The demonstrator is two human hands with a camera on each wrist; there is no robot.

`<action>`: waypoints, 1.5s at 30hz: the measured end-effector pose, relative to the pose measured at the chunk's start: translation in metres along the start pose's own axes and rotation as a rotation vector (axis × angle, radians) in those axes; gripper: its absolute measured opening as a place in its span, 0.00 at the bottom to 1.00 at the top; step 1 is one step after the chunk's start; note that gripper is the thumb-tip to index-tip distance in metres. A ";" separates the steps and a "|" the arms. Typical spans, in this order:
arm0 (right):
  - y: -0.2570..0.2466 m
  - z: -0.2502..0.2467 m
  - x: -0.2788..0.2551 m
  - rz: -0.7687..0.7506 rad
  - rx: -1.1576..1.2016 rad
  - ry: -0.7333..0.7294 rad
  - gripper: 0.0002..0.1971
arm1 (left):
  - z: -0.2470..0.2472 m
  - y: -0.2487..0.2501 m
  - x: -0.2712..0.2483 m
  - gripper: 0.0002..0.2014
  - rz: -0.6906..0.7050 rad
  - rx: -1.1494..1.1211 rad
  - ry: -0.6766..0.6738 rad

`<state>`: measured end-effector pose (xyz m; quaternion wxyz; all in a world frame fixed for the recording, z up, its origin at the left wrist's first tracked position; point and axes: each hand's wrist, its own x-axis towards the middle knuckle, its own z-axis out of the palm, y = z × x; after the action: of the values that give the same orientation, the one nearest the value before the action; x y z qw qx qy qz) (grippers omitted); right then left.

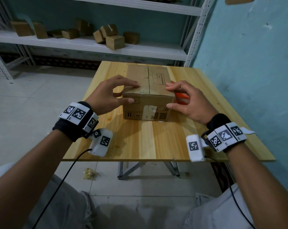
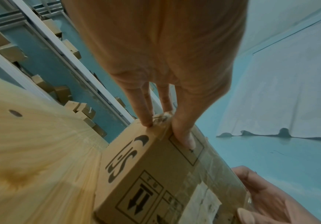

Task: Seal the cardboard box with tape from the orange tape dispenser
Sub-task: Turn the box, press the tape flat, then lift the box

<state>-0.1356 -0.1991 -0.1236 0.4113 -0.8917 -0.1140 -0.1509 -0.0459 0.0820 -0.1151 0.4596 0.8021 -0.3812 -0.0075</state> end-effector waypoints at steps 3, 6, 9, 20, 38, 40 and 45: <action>-0.001 0.000 -0.001 0.005 0.014 -0.005 0.23 | 0.000 -0.001 -0.001 0.22 -0.010 -0.022 -0.014; -0.002 0.002 -0.001 0.010 0.055 0.018 0.20 | -0.001 -0.001 -0.002 0.19 -0.007 -0.036 0.002; -0.002 0.001 -0.001 0.020 0.053 0.010 0.20 | -0.001 -0.001 -0.002 0.20 -0.011 -0.030 -0.003; -0.011 -0.002 -0.007 0.090 0.092 -0.103 0.32 | -0.006 0.001 -0.004 0.36 -0.026 -0.002 -0.143; 0.001 -0.002 -0.004 0.058 0.078 -0.065 0.32 | -0.008 0.001 -0.004 0.24 -0.058 -0.078 -0.072; 0.001 -0.003 -0.004 0.057 0.078 -0.062 0.32 | -0.008 0.001 -0.005 0.24 -0.065 -0.083 -0.069; 0.000 -0.002 -0.004 0.054 0.073 -0.058 0.31 | -0.009 0.003 -0.005 0.27 -0.086 -0.120 -0.076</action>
<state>-0.1394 -0.2015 -0.1237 0.4438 -0.8830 -0.1069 -0.1095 -0.0485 0.0908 -0.1093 0.4912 0.7880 -0.3623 -0.0806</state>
